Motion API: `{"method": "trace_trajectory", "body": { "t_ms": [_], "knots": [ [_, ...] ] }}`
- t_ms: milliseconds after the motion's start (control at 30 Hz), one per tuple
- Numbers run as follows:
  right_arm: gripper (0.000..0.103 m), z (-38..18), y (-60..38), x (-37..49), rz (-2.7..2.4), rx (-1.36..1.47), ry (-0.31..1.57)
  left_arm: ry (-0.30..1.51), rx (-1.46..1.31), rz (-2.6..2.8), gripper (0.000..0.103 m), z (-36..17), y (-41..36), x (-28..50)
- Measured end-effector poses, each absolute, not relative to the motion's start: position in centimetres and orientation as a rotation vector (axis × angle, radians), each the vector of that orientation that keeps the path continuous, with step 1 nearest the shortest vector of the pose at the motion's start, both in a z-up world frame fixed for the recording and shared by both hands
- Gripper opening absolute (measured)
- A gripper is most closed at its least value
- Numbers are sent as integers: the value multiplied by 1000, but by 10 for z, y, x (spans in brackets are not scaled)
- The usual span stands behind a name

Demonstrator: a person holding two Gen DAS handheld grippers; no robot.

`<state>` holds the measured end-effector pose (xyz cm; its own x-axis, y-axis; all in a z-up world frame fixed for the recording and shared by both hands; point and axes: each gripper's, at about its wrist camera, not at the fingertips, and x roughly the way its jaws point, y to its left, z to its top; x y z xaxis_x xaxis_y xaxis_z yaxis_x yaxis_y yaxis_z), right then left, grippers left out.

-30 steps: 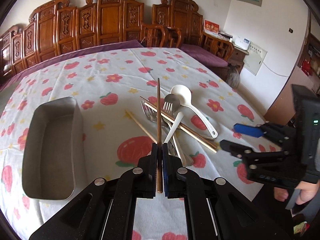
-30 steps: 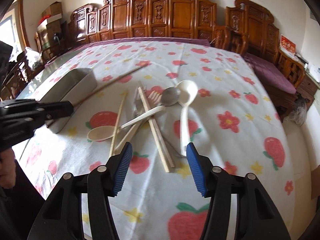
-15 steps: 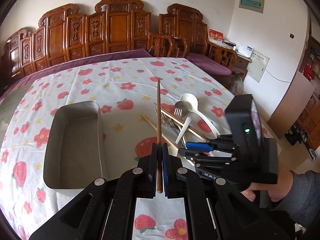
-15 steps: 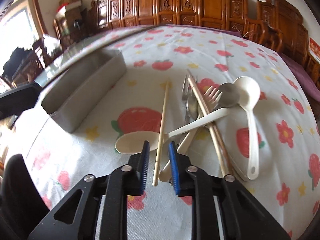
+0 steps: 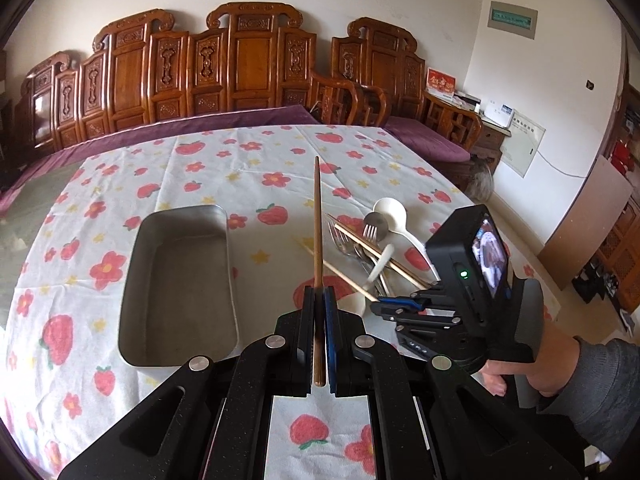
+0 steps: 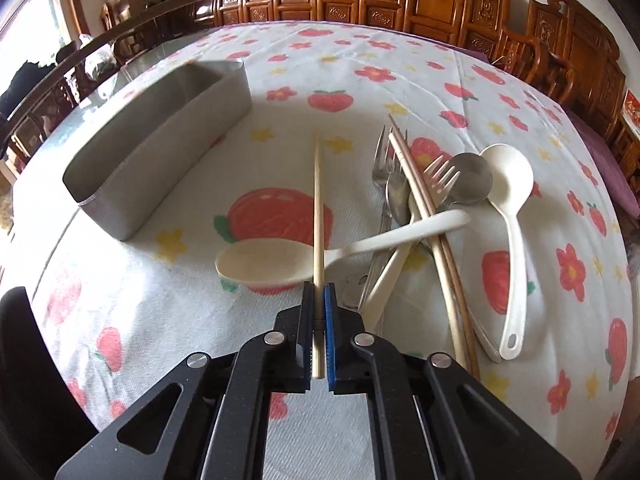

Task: Organize utensils
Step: 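Carry both chopsticks over the metal box and open the left gripper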

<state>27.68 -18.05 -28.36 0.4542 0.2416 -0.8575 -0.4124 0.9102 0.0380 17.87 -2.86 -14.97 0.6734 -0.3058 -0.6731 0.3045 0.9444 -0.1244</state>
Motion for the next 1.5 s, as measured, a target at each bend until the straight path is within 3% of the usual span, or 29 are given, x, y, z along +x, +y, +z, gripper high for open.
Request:
{"method": "trace_trajectory", "body": {
  "t_ms": [600, 1100, 1500],
  "knots": [
    [6, -202, -177, 241, 438, -126, 876, 782, 48, -207, 4, -141, 39, 187],
    [6, -202, -136, 235, 519, -131, 884, 945, 49, -151, 4, -198, 68, 237],
    [6, -208, -119, 248, 538, -123, 908, 983, 47, -155, 4, -213, 68, 260]
  ]
}}
